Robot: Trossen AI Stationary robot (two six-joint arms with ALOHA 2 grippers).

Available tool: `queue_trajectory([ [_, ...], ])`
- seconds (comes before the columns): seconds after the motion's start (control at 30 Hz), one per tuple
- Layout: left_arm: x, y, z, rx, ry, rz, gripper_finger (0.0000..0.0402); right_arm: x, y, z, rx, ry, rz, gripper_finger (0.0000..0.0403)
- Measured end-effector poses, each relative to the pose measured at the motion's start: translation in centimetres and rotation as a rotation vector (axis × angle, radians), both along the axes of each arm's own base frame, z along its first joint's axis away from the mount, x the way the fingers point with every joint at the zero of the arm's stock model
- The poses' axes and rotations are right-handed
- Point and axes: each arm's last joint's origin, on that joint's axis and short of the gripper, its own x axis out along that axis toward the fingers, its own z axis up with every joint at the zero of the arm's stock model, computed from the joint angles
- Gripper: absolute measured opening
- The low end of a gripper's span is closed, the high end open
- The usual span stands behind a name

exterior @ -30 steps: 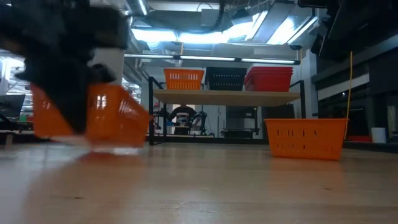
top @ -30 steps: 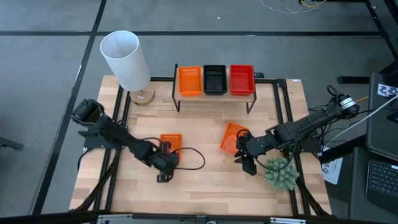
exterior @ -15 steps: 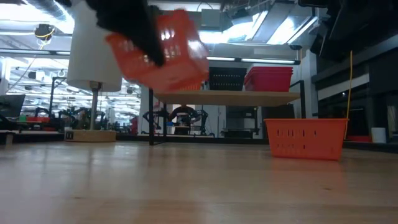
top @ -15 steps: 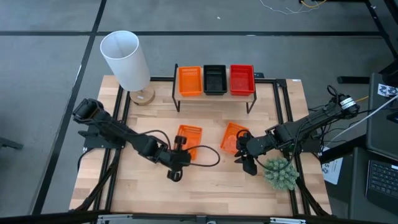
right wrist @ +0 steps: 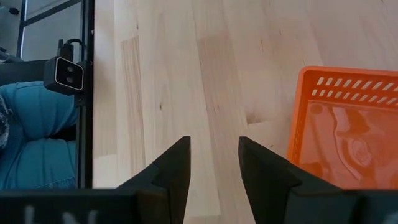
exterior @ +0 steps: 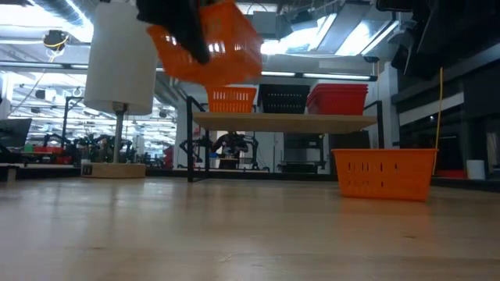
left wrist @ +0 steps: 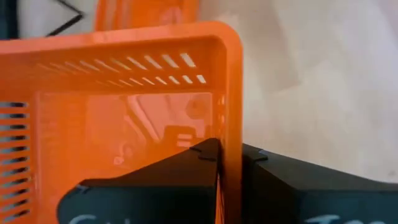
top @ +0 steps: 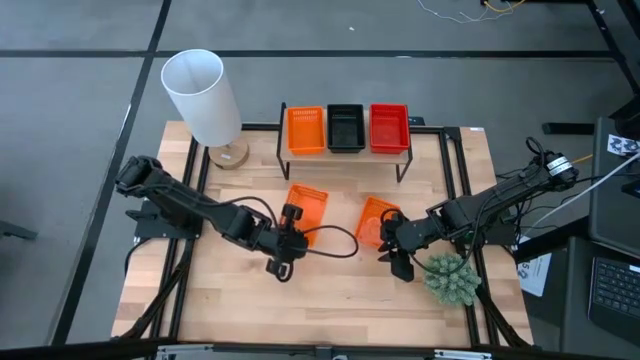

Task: Stack baskets on shelf by color
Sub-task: Stack the bottom left orange basket on the orange basket on the top shelf

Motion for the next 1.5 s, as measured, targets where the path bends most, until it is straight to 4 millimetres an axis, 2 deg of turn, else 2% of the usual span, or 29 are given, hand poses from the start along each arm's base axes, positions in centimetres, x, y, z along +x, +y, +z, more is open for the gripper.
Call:
queue_trajectory([
  [0.27, -0.5, 2.2, 2.4, 0.117, -0.057, 0.059, 0.0000, 0.0, 0.0, 0.0, -0.018, -0.006, 0.021, 0.0133],
  [0.4, -1.9, 3.9, 3.8, 0.204, -0.060, 0.128, 0.0000, -0.1, 0.0, -0.1, -0.020, 0.002, 0.020, 0.0133],
  [0.6, -3.5, 6.2, 6.6, 0.228, -0.141, 0.159, 0.0000, -0.1, -0.1, -0.1, -0.052, 0.004, 0.055, 0.0133],
  [0.83, -4.3, 9.5, 8.0, 0.216, -0.166, 0.193, 0.0000, -0.2, -0.1, -0.2, -0.091, -0.008, 0.102, 0.0133],
  [1.0, -2.9, 13.3, 7.9, 0.202, -0.189, 0.183, 0.0000, -0.1, -0.1, -0.1, -0.100, -0.012, 0.099, 0.0133],
  [1.17, -1.5, 18.6, 8.9, 0.254, -0.352, 0.184, 0.0000, -0.1, -0.1, -0.1, -0.129, -0.027, 0.123, 0.0133],
  [1.37, -2.2, 25.5, 9.2, 0.221, -0.452, 0.335, 0.0000, -0.1, -0.2, -0.2, -0.149, -0.027, 0.139, 0.0133],
  [1.5, -1.9, 28.9, 9.9, 0.126, -0.439, 0.378, 0.0000, -0.1, -0.2, -0.2, -0.201, -0.045, 0.201, 0.0133],
])
